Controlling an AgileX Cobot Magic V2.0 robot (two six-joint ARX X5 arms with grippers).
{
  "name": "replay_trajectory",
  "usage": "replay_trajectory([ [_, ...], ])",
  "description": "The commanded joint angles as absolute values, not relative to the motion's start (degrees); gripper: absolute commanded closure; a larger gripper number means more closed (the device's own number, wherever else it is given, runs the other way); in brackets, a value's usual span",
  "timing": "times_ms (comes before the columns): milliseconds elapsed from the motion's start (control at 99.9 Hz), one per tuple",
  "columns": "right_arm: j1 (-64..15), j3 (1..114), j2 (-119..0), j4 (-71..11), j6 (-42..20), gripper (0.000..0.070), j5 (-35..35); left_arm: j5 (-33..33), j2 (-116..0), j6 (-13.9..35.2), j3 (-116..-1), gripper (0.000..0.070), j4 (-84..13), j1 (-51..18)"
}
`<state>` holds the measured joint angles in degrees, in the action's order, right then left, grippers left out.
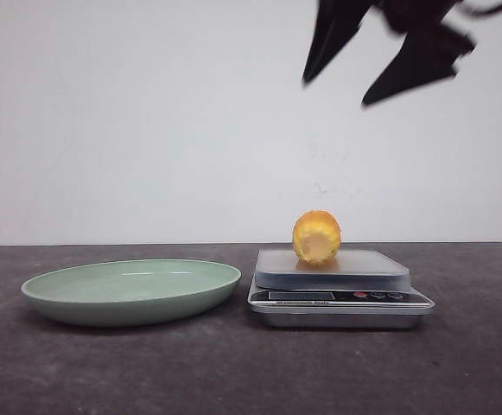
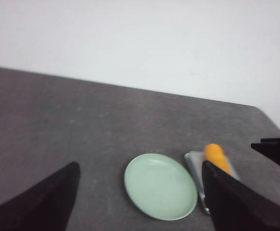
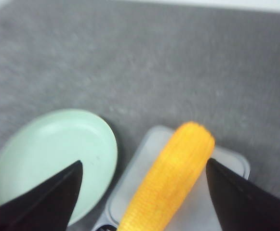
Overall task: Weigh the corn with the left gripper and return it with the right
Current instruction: 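Open the left gripper and raise it away from the scale, then lower the open right gripper onto the corn cob and close it, then lift the corn cob with the right gripper and carry it over the plate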
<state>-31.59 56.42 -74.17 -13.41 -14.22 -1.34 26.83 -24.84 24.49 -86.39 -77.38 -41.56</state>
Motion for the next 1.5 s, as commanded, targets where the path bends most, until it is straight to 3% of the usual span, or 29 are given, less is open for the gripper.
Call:
replay_trajectory([
  [0,-32.4,57.5,-77.3,-12.1,-16.0,0.0187,-0.2,26.5,-23.2,26.4,-84.6,0.0218,-77.0,-40.0],
  [220,-32.5,57.5,-85.6,-8.5,-17.9,0.0187,0.6,24.3,-13.8,26.2,-71.4,0.022,-73.7,-33.6],
  [420,-32.5,57.5,-90.2,-5.9,-18.1,0.0188,1.7,24.3,-8.4,25.0,-61.2,0.0225,-70.6,-32.5],
  [800,-32.5,57.5,-95.9,-5.9,-19.8,0.0192,3.1,23.9,-8.2,24.9,-57.2,0.0225,-69.3,-32.5],
  [850,-32.5,57.5,-95.9,-6.0,-20.4,0.0233,3.1,24.0,-8.2,24.9,-57.2,0.0224,-69.3,-32.5],
  [971,-32.5,57.5,-95.9,-5.6,-21.1,0.0417,4.0,24.0,-8.2,24.9,-57.2,0.0225,-69.3,-32.5],
  [1091,-32.5,57.5,-95.9,-5.6,-21.0,0.0699,4.5,24.0,-8.2,24.9,-57.3,0.0224,-69.4,-32.5],
  [1291,-33.6,57.7,-95.0,-4.4,-20.9,0.07,4.6,24.0,-8.2,24.9,-57.2,0.0225,-69.4,-32.5],
  [1491,-36.2,60.0,-87.0,-9.5,-16.6,0.07,4.4,23.9,-8.2,25.0,-57.3,0.0225,-69.4,-32.5],
])
